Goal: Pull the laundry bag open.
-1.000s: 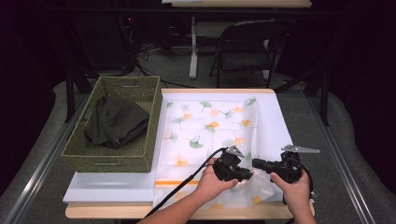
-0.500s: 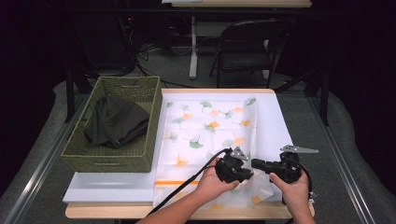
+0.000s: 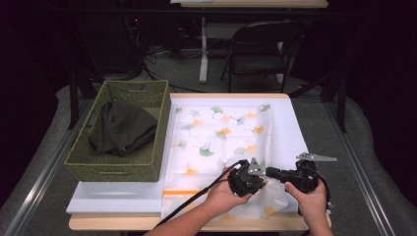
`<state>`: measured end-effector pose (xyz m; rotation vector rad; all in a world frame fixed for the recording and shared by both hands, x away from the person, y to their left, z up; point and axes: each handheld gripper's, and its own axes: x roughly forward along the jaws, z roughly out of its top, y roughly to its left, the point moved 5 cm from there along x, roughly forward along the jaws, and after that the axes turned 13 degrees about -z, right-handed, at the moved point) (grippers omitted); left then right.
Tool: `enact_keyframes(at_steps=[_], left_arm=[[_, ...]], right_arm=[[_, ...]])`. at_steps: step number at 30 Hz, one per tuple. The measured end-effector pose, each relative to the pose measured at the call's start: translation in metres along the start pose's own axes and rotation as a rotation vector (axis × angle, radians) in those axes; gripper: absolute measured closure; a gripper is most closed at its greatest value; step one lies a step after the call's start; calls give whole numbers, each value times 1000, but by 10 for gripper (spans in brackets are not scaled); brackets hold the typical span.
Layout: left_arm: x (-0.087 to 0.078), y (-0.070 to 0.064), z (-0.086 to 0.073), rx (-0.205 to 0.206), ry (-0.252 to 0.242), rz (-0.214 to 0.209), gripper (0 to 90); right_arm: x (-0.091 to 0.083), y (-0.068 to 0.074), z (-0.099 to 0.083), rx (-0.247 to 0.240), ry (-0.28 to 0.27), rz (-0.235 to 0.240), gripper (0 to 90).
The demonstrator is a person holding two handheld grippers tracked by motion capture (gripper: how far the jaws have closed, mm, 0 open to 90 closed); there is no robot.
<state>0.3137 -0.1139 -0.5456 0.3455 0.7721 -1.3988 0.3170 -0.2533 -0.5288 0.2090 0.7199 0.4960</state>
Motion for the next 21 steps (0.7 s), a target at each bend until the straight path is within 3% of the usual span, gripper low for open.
enact_keyframes(at_steps=[9,13,21], left_arm=[[2,2,-6,24,33,30,847],[3,4,-12,8,40,33,847],[3,8,-22,-6,64,37,847]], right_arm=[[-6,-2,2,4,-21,-13,851],[-10,-8,2,14,-21,-23,851],[-10,-16,-1,-15,6,-95,851]])
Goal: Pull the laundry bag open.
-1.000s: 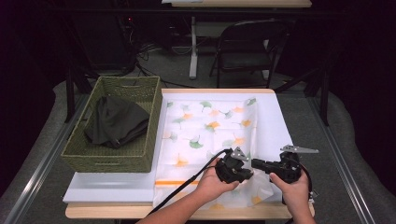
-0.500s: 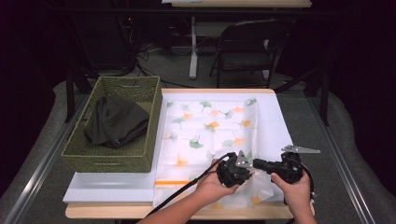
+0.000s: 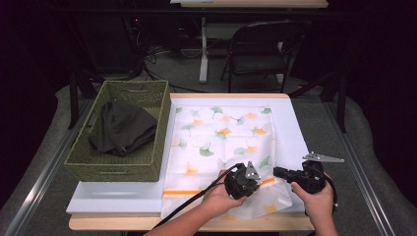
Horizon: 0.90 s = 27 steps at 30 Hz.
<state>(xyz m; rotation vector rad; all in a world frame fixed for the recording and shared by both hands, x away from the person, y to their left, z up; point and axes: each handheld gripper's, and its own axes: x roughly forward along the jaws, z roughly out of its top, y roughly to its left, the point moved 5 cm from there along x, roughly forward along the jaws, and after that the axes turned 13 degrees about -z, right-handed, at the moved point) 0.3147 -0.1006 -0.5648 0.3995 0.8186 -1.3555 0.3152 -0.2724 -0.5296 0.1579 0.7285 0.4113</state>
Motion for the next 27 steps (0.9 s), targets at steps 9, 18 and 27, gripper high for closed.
enact_keyframes(at_steps=[9,18,27], left_arm=[[-4,4,-13,-14,26,16,847],[-15,10,-27,-33,27,33,847],[-27,15,-42,-52,27,54,847]], right_arm=[[1,-7,-5,7,20,-34,852],[1,-11,-6,25,16,-37,851],[0,-14,-7,27,18,-45,851]])
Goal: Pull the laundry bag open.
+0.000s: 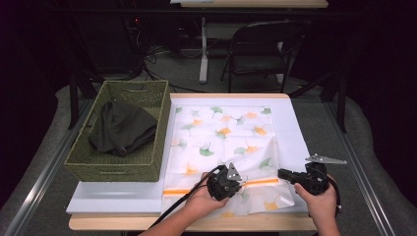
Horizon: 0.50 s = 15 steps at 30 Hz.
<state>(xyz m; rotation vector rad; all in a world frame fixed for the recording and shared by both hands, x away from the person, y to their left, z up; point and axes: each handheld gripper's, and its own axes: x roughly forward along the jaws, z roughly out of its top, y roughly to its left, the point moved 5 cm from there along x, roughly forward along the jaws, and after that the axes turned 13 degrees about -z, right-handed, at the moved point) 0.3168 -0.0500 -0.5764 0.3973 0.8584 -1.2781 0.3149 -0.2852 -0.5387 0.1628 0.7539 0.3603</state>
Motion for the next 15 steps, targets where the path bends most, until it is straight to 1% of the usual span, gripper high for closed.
enact_keyframes(at_steps=[9,14,15], left_arm=[[-11,5,-16,-20,-1,14,847],[-18,8,-26,-41,-6,23,847],[-19,9,-27,-44,-15,28,847]], right_arm=[[0,-1,0,3,-1,-1,852],[-1,-1,0,4,-4,1,851],[-1,-1,0,3,-5,0,852]])
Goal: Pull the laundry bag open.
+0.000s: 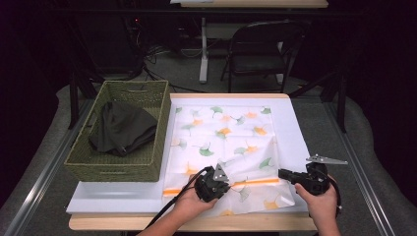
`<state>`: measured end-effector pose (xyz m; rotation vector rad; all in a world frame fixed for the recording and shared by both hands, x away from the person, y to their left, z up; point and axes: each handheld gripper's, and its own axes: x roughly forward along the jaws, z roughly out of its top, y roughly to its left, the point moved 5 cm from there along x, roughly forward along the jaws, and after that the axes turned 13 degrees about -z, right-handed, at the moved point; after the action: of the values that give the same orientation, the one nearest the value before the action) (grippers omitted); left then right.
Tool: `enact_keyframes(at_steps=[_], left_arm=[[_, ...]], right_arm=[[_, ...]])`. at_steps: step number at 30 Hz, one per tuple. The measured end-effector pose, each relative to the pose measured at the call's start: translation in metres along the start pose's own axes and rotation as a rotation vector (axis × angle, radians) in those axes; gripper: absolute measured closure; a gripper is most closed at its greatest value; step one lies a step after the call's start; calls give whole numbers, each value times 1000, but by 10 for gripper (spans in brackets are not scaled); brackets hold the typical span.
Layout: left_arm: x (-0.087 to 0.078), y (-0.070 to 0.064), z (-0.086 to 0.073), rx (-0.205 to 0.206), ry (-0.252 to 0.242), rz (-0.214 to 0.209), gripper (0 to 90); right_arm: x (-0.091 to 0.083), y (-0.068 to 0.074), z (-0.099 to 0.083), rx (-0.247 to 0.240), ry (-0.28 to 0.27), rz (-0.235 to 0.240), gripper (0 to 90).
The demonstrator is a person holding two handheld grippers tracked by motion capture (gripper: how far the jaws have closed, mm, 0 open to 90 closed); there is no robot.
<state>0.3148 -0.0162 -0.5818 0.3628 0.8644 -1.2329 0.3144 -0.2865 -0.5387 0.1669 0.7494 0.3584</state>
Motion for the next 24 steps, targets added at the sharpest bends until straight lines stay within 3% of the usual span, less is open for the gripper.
enact_keyframes(at_steps=[24], left_arm=[[-37,18,-45,-78,-1,61,847]], right_arm=[[-2,-2,-1,7,-1,-7,852]])
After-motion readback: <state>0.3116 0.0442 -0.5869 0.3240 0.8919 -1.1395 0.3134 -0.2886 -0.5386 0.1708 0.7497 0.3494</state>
